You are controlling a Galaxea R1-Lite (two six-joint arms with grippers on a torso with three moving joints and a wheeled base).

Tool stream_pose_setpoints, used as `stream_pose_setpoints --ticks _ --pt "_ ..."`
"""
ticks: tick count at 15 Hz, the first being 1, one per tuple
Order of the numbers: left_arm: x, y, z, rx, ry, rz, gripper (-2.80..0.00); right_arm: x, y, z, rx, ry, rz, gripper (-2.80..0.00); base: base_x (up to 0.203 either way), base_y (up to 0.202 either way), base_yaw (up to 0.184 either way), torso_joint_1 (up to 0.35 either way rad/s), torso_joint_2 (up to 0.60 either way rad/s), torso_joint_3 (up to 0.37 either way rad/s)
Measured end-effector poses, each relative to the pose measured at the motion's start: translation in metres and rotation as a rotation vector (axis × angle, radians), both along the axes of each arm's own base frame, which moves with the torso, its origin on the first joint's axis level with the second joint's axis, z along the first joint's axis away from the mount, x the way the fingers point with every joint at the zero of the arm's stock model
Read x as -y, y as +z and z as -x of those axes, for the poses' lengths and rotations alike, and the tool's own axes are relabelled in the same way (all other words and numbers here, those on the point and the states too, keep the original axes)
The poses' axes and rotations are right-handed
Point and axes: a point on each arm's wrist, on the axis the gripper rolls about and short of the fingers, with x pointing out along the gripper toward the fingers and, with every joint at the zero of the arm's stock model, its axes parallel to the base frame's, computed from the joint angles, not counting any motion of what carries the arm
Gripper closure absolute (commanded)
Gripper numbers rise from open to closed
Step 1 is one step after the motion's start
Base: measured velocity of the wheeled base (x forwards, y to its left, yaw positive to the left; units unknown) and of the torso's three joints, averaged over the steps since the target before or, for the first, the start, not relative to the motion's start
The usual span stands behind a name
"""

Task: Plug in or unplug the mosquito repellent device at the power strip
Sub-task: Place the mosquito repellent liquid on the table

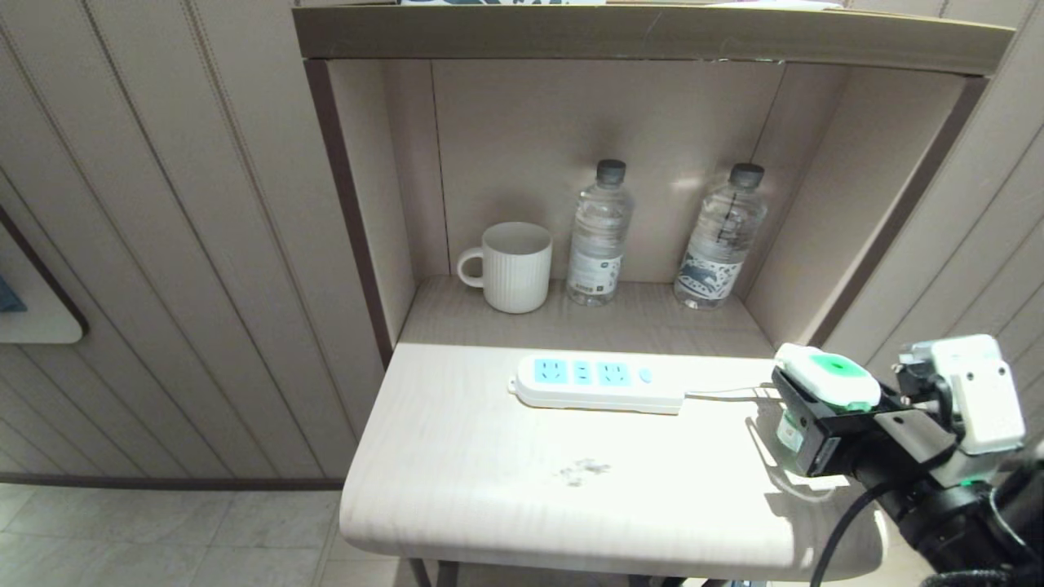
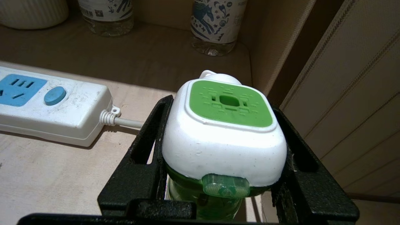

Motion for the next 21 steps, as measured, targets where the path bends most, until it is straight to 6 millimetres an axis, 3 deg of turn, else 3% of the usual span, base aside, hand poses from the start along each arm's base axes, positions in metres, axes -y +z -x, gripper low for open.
stream_pose_setpoints --ticks 21 --pt "0.000 0.000 0.000 0.000 0.000 0.000 0.00 -0.021 -0.001 -0.036 -0.003 -0.061 -0.006 0.00 0.000 0.000 0.000 0.000 0.00 0.000"
